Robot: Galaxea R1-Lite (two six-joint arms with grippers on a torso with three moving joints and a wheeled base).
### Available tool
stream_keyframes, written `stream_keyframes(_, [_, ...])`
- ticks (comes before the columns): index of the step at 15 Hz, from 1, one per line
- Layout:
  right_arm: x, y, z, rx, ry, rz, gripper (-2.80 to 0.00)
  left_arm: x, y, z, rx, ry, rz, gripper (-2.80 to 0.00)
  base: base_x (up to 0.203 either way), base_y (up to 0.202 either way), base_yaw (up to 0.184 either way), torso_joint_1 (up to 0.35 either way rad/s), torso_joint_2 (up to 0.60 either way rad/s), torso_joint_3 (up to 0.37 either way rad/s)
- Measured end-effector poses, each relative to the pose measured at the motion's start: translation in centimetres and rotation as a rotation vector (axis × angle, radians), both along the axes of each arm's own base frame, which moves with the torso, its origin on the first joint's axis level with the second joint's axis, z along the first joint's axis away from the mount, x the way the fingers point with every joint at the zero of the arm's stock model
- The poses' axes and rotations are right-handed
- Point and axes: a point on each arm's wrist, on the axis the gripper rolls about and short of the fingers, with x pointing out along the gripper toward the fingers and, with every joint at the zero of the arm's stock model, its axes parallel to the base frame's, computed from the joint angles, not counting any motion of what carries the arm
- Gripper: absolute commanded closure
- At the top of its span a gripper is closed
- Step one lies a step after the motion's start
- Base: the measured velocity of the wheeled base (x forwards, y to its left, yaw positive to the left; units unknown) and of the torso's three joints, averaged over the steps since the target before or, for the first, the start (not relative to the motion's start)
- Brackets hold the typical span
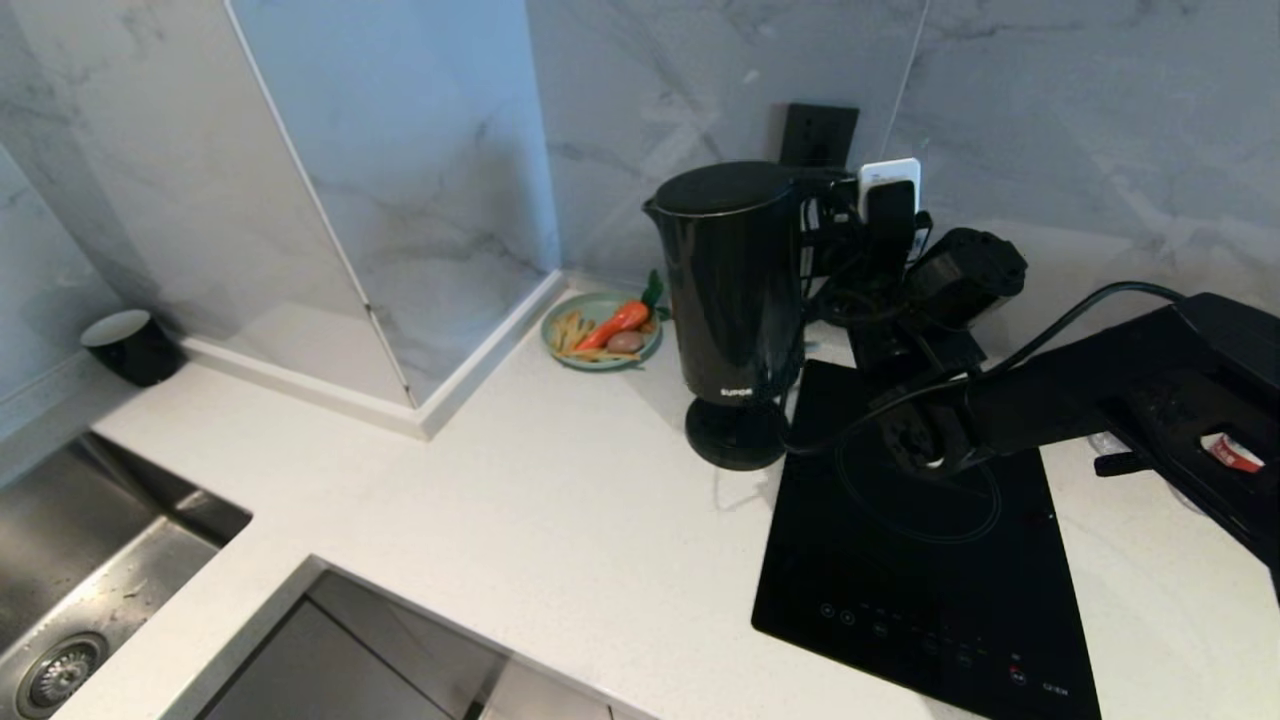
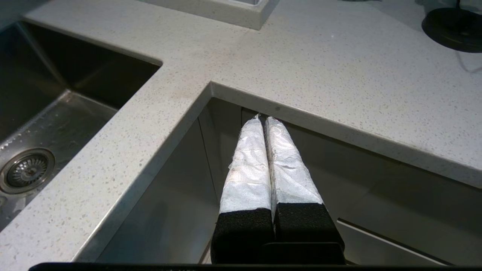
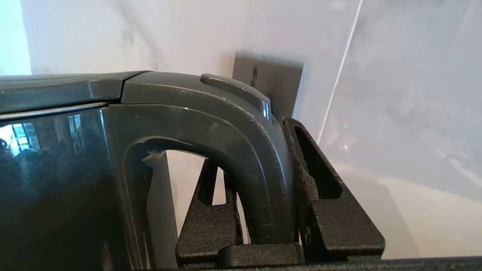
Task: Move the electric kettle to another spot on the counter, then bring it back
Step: Place it on the power base
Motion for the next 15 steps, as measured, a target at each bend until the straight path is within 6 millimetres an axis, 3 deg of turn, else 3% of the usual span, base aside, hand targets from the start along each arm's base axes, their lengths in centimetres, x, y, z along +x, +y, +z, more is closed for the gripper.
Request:
stream_keyframes(5, [0.2, 0.4, -1.0, -0.005, 0.029, 0.004, 0.00, 0.0, 0.0, 0.0, 0.000, 0.000, 0.000, 0.00, 0.000, 0.000, 0.000, 0.000, 0.00, 0.000])
stream_keyframes(11, [2.3, 0.0, -2.5, 0.011, 0.030, -0.017, 0.00, 0.0, 0.0, 0.0, 0.000, 0.000, 0.000, 0.00, 0.000, 0.000, 0.000, 0.000, 0.00, 0.000])
stream_keyframes(15, [2.7, 0.0, -4.0, 0.029, 0.056, -0.011, 0.00, 0.0, 0.0, 0.0, 0.000, 0.000, 0.001, 0.00, 0.000, 0.000, 0.000, 0.000, 0.00, 0.000])
